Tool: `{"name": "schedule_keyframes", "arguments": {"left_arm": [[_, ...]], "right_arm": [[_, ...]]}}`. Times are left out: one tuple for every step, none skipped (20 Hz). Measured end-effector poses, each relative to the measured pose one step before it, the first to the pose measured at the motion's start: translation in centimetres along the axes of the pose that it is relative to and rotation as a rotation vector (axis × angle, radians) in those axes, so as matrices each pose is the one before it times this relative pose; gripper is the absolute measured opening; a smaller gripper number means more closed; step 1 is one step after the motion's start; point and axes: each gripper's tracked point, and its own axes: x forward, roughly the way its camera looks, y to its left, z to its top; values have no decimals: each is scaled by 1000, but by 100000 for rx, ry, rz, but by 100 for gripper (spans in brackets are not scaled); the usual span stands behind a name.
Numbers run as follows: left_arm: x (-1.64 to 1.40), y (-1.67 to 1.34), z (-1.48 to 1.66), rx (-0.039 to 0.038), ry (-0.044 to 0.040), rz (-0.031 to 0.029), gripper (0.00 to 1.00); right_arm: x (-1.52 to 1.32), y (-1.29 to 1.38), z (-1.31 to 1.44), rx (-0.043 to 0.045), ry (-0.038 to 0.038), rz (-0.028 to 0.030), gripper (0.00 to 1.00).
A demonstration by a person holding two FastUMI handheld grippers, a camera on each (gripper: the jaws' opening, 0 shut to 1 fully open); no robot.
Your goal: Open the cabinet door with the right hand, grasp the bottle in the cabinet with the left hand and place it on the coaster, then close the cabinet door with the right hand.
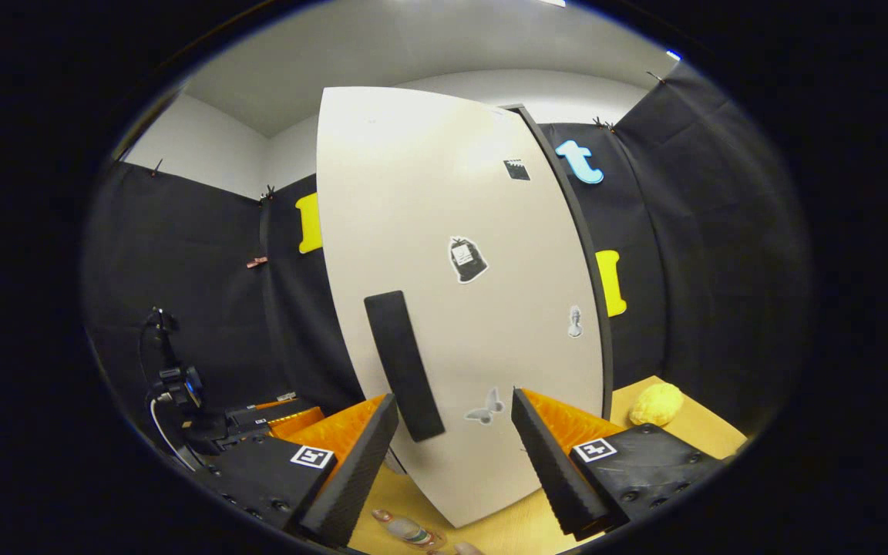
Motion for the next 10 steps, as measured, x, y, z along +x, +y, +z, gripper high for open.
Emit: {"name": "schedule_keyframes", "arguments": {"left_arm": [[-256,-171,-348,-769,907,-767,95],[-299,-373,-538,-1394,1244,-741,95],[-143,-247,-358,-1515,1549,-155,94],[-98,-364,-290,-1139,1178,479,95],[-338,-513,-118,-426,331,981,95],[-328,-586,-61,350,-89,1482,95],[-167,-541,41,858,7,2062,95],[17,-668,-105,818,-25,2322,95],[-77,-911,108,168,-330,2360,95],[-64,-1109,-32,-755,-496,2462,95]], "right_arm": [[-295,-608,-31,-1441,-7,-2326,97],[-176,-760,49,-993,182,-1899,97],[-295,-841,-25,-694,36,-1918,97],[-173,-936,184,-476,-592,-1684,97],[-30,-983,314,-296,-1002,-1273,97],[89,-1040,353,-552,-1318,-1007,97],[189,-1068,430,-1340,-1945,-523,96],[276,-1424,567,-2716,-2865,-916,97],[207,-1315,498,-3015,-2481,-595,97],[237,-1561,431,-3527,-2180,-928,97]]}}
